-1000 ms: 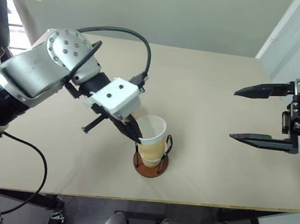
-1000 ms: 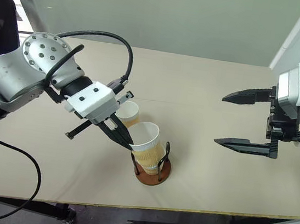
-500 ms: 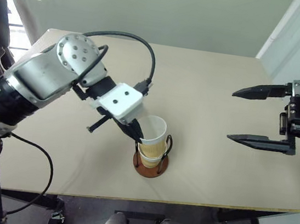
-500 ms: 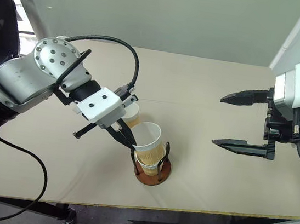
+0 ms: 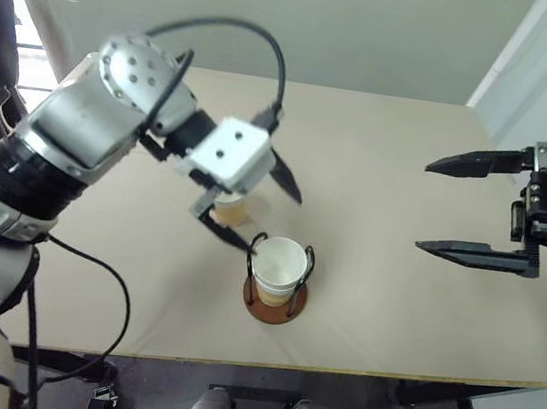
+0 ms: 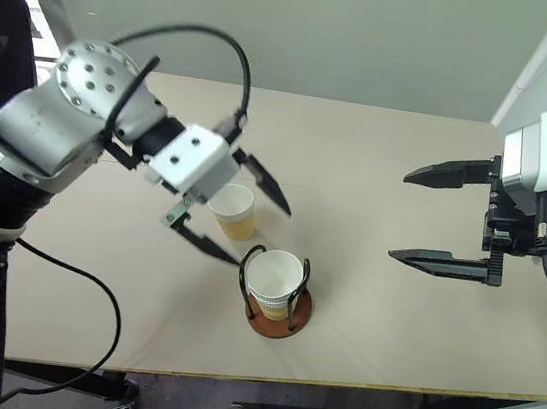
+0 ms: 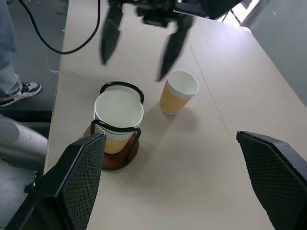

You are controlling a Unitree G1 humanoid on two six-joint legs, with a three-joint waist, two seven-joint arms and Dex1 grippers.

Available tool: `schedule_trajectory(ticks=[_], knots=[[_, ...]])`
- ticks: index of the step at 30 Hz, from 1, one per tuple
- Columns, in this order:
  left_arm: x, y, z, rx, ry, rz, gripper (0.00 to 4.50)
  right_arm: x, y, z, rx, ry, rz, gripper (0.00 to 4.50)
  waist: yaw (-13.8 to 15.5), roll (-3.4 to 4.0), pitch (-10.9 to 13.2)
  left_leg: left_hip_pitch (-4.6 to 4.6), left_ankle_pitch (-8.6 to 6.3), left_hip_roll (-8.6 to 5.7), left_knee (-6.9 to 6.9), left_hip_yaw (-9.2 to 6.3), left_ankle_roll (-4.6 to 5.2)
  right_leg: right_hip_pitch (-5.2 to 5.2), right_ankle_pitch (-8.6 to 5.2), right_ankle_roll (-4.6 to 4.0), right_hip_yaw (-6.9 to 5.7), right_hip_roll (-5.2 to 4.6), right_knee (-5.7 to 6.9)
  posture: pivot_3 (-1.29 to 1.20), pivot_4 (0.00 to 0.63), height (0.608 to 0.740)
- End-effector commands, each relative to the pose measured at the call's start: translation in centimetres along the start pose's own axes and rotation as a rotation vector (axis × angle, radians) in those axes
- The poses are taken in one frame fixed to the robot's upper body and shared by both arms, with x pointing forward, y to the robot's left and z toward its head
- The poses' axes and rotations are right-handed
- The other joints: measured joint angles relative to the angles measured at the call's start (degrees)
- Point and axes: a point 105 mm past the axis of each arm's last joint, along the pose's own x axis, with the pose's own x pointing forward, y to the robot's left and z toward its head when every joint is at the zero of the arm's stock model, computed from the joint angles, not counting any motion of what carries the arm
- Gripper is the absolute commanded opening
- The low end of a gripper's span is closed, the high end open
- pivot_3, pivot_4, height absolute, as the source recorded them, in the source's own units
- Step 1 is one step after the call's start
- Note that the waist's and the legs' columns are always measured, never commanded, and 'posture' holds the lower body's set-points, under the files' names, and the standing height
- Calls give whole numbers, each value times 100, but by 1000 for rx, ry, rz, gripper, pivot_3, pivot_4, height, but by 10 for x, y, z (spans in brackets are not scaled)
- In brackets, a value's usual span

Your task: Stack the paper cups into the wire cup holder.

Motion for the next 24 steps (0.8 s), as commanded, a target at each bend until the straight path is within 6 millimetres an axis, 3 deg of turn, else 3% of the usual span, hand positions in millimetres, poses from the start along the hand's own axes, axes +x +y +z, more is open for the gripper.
schedule_trajectory(ticks=[1, 5, 8, 15, 24], knots=[[-32, 15, -23, -75, 63, 204, 4460, -4, -4, 5, -42, 5, -17, 4500, -8, 1, 0, 1, 0, 0, -2, 0, 0, 0, 0, 0, 0, 0, 1, 0, 150, 740], [-45, 9, -52, -189, 98, 289, 4460, -3, -6, 2, -45, 10, -12, 4500, -12, 7, -3, 3, -1, 1, -7, 0, 2, -3, 0, 0, 2, 0, 2, 0, 150, 740], [-44, -11, -80, -334, 93, 277, 4460, 0, -7, 1, -50, 6, -2, 4500, -13, 7, -3, 2, -1, 0, -6, 0, 2, -5, 0, 0, 3, 0, 3, 0, 150, 740], [-28, -19, -112, -365, 155, 260, 4460, 3, -9, 3, -65, -1, 20, 4500, 59, 5, -2, -5, -3, 0, 2, 0, 7, -7, 5, 5, 2, -5, 2, 0, 150, 740], [0, -23, -134, -382, 179, 190, 4460, 2, -6, 3, -61, 10, 14, 4500, 60, 5, -2, -12, -8, -1, 16, 1, 15, -8, 10, 11, 3, -6, 1, 0, 150, 740]])
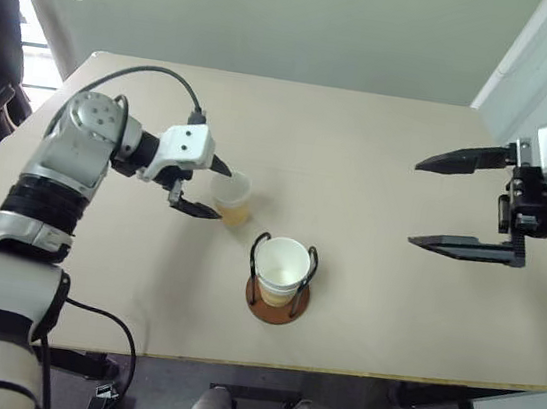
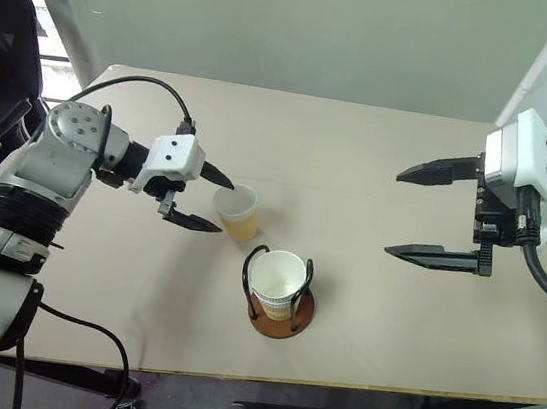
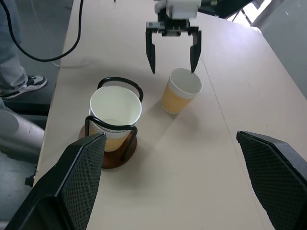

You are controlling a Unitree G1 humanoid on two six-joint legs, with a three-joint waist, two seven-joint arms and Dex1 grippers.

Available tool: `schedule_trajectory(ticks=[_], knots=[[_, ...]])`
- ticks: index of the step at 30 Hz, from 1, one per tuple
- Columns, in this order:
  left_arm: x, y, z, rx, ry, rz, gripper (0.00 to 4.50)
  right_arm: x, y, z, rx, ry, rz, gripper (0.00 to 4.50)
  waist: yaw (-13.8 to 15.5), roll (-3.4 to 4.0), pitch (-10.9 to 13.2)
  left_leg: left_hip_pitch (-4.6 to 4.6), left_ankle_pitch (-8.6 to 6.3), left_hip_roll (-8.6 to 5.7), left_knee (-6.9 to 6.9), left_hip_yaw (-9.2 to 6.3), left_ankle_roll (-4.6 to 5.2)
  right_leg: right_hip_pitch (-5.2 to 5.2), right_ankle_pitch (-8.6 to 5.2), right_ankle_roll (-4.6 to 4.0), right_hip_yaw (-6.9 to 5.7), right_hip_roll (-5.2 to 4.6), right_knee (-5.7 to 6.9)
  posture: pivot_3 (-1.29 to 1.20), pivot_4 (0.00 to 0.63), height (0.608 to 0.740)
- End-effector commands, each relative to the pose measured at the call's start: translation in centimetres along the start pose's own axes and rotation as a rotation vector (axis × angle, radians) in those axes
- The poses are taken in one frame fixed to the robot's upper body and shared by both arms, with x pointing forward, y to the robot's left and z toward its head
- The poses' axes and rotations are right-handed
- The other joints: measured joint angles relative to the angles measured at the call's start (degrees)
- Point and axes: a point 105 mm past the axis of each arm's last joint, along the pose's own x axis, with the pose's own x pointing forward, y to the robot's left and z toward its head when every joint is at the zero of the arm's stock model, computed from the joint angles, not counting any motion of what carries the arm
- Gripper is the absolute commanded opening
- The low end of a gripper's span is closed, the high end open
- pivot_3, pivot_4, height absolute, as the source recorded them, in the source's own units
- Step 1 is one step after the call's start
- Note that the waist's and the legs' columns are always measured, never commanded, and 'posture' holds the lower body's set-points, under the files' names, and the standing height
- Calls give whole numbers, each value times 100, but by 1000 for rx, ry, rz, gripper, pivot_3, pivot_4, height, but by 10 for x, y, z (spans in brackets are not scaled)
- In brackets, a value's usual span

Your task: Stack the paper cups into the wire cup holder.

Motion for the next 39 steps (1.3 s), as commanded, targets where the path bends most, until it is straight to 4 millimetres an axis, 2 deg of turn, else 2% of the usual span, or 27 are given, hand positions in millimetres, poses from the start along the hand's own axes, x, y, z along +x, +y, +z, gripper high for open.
schedule_trajectory(ticks=[1, 4, 7, 18, 20, 22, 27, 29, 31, 33, 39], knots=[[5, 5, 3, 47, 20, 4, 4460, -7, 0, 10, -43, 3, -30, 4500, 0, 0, 0, -2, 0, 0, 2, 0, 0, 1, 1, 1, 0, 0, 0, 0, 150, 740], [13, 7, -3, 58, 44, 11, 4460, -8, 1, 10, -43, 7, -34, 4500, -6, 0, 0, -5, -3, -1, 10, 0, 6, 0, 3, 5, 0, 0, -1, 0, 150, 740], [15, 9, -5, 66, 51, 18, 3874, -9, 2, 11, -42, 12, -36, 4500, -5, 0, 0, -7, -5, -1, 13, 0, 9, 0, 3, 6, 0, 0, -1, 0, 150, 740], [8, 14, 1, 90, 34, 41, 45, -10, 2, 9, -36, 18, -42, 4500, -5, 0, 0, -11, -10, -4, 27, 2, 17, 2, 5, 13, 0, 0, -1, 0, 150, 740], [4, 13, 4, 97, 22, 30, 45, -10, 2, 8, -35, 18, -40, 4500, -5, 0, 0, -12, -10, -4, 29, 2, 17, 2, 5, 14, 0, 0, -1, 0, 150, 740], [-10, 16, 17, 145, 4, 41, 45, -15, 0, 6, -22, 42, -68, 4500, -4, -1, 0, -14, -10, -4, 32, 2, 17, 2, 5, 14, 0, 0, -2, 0, 150, 740], [-57, 23, 86, 225, -154, 93, 45, -33, 5, 0, 11, 107, -102, 4500, 9, -2, 0, -56, -13, -4, 49, 2, 22, -23, 3, 19, -3, 1, -4, 0, 150, 740], [-68, 21, 124, 275, -254, 81, 45, -36, 4, -2, 12, 122, -121, 4500, 20, -1, 0, -61, -16, -8, 55, 4, 26, -21, 2, 25, -3, -4, -10, 0, 150, 740], [-66, 5, 155, 317, -335, -18, 45, -36, 4, -1, 5, 118, -126, 4500, 17, -2, 0, -59, -17, -12, 58, 5, 29, -16, 4, 30, -2, -12, -15, 0, 150, 740], [-58, -12, 169, 331, -377, -127, 45, -34, 3, 1, -4, 111, -124, 4500, 14, 6, -4, -54, -18, -18, 59, 14, 31, -11, 9, 39, 1, -21, -18, 0, 150, 740], [-26, -41, 168, 346, -320, -349, 45, -30, 4, 4, -21, 100, -119, 4500, 9, 13, -4, -32, -10, -23, 58, 48, 50, -7, 8, 50, 5, -42, 2, 0, 150, 740]])
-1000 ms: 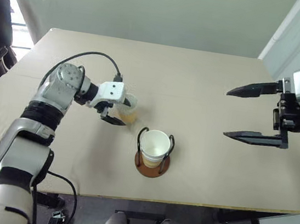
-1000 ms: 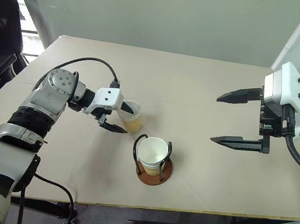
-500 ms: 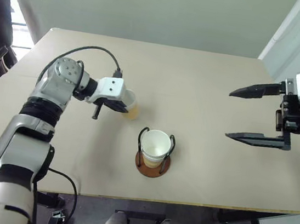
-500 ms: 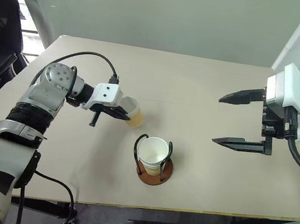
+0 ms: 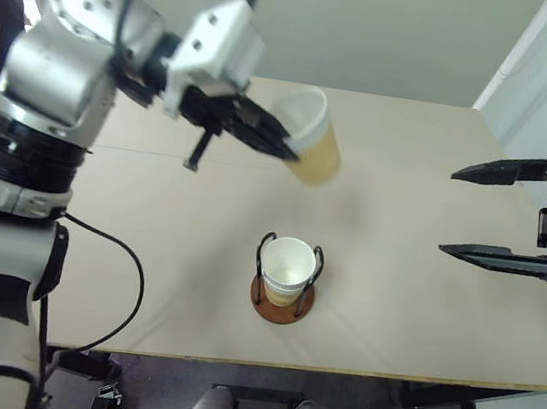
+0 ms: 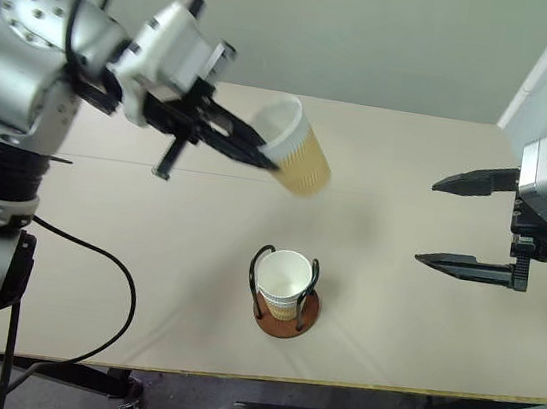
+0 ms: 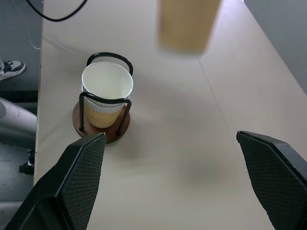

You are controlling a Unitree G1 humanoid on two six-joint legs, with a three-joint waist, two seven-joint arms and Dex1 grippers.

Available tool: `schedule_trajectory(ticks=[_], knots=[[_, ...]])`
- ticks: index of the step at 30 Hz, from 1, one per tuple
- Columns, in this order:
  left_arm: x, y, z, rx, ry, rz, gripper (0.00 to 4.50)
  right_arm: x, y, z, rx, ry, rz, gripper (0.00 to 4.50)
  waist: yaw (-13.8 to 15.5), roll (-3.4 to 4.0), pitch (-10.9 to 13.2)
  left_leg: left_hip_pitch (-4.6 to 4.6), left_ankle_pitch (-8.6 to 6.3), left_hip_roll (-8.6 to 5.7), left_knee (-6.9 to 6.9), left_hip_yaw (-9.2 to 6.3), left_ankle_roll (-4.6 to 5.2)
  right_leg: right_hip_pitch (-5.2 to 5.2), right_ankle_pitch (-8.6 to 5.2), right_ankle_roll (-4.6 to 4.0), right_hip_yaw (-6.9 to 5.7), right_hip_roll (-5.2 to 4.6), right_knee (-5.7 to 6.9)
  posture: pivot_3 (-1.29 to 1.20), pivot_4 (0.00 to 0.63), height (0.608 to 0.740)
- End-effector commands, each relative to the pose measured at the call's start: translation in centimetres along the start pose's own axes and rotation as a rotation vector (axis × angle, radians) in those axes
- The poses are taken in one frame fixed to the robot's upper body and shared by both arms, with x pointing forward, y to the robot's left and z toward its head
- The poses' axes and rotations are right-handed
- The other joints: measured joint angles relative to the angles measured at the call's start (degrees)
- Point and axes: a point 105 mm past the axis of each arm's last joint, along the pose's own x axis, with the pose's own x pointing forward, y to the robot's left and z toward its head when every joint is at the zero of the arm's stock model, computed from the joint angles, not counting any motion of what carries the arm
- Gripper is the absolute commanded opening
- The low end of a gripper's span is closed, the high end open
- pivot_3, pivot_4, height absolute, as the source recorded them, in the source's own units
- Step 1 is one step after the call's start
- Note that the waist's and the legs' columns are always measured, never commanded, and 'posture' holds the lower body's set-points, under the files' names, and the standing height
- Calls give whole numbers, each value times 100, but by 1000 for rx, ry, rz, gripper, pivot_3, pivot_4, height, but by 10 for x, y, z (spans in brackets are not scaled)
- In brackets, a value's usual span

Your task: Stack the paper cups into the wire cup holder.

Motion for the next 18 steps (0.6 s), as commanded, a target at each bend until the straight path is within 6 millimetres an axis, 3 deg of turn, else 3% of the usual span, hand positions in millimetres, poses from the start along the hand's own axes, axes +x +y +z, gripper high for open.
schedule_trajectory(ticks=[1, 11, 18], knots=[[12, -16, 5, 18, 2, -134, 45, -4, -1, 11, -55, -15, -24, 4500, -3, -1, 1, 0, 1, 0, 0, 3, 1, -1, 3, 1, 0, 0, 0, 0, 150, 740], [24, -36, -3, 4, 46, -255, 45, -4, 0, 10, -54, -5, -31, 4500, -1, 1, 2, 0, 3, 1, 1, 25, 5, -2, 9, 6, 3, -14, -2, 0, 150, 740], [28, -39, -11, -14, 66, -279, 45, -1, -1, 10, -57, -8, -35, 4500, 0, 2, 3, 0, 1, 1, 0, 34, 7, -4, 7, 9, 3, -22, -3, 0, 150, 740]])
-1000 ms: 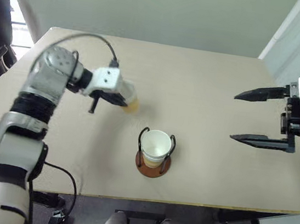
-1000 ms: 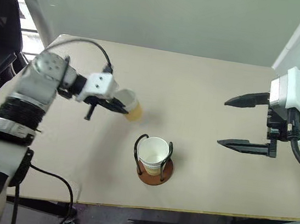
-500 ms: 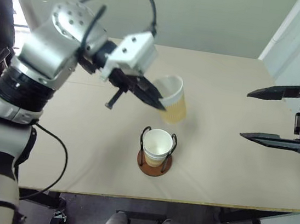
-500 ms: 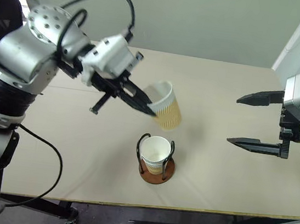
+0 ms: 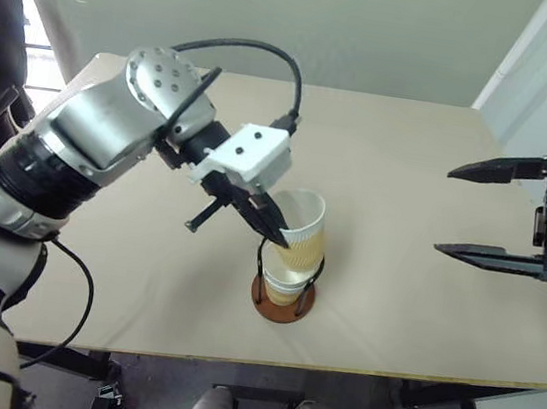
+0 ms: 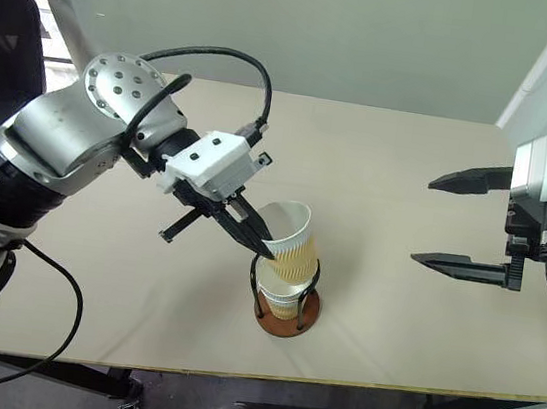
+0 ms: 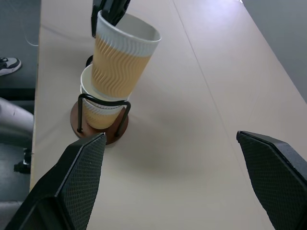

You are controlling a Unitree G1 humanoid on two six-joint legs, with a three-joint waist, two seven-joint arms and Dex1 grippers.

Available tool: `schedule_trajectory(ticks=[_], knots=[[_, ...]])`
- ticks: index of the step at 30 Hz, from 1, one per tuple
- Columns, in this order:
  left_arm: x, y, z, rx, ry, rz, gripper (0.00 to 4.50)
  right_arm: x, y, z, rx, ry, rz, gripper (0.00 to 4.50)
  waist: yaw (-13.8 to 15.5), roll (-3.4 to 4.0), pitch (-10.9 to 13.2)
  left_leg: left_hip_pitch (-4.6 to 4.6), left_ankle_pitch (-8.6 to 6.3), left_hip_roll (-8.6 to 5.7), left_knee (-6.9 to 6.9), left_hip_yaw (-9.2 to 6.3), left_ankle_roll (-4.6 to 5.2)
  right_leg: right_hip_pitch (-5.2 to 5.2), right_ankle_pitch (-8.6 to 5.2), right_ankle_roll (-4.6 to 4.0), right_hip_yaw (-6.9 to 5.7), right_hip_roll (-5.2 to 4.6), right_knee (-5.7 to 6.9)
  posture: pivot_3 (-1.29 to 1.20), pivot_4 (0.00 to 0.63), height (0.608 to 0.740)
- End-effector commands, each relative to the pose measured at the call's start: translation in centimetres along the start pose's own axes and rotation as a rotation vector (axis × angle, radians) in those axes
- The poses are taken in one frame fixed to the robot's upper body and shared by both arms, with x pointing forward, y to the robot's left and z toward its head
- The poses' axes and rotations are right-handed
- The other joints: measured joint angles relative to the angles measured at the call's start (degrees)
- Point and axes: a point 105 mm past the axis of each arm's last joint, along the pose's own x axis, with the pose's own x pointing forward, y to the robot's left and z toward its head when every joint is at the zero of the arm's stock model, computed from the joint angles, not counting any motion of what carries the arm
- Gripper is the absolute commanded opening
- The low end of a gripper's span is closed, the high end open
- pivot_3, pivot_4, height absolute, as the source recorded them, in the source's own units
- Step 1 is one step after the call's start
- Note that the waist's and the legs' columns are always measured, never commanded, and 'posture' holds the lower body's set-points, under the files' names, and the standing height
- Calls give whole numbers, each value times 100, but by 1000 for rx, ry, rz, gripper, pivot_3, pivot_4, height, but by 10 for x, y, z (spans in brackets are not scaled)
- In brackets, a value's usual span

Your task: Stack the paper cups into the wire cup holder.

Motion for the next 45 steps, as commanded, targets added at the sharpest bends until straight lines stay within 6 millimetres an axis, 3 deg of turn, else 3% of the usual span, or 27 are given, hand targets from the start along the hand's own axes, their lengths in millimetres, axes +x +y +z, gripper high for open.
schedule_trajectory(ticks=[1, 22, 25, 36, 40, 45], knots=[[-3, -5, 6, 41, 7, -33, 45, -4, -3, 9, -44, -13, -31, 4500, 0, 0, 0, 0, 0, 0, 0, 0, 1, 0, 0, 0, 0, 0, 0, 0, 150, 740], [1, -13, -2, 24, 37, -68, 45, -4, -2, 10, -43, -10, -35, 4500, 0, 6, 3, -1, -1, 0, -3, 3, 2, -2, -1, 0, 3, -2, -1, 0, 150, 740], [2, -14, -2, 27, 39, -78, 666, -5, -3, 9, -41, -5, -40, 4500, 0, 7, 4, -1, -1, 0, -3, 4, 2, -2, -1, -1, 3, -2, -2, 0, 150, 740], [-2, 2, 0, 39, 25, -8, 4482, -4, -4, 6, -34, -3, -43, 4500, 6, 8, 5, -2, -2, 0, -3, 4, 3, -2, -1, -1, 4, -2, -2, 0, 150, 740], [-17, 26, 0, 17, -1, 198, 4482, -1, -11, -1, -20, -7, -61, 4500, -2, 8, 5, -6, -2, 0, 0, 4, 4, -3, 0, 0, 4, -4, -3, 0, 150, 740], [-56, 27, -20, -164, -99, 511, 4482, 1, -32, -23, 74, -39, -198, 4500, -82, 13, 5, 7, -2, 2, -3, 11, 5, -4, 4, -2, 5, -3, 2, 0, 150, 740]])
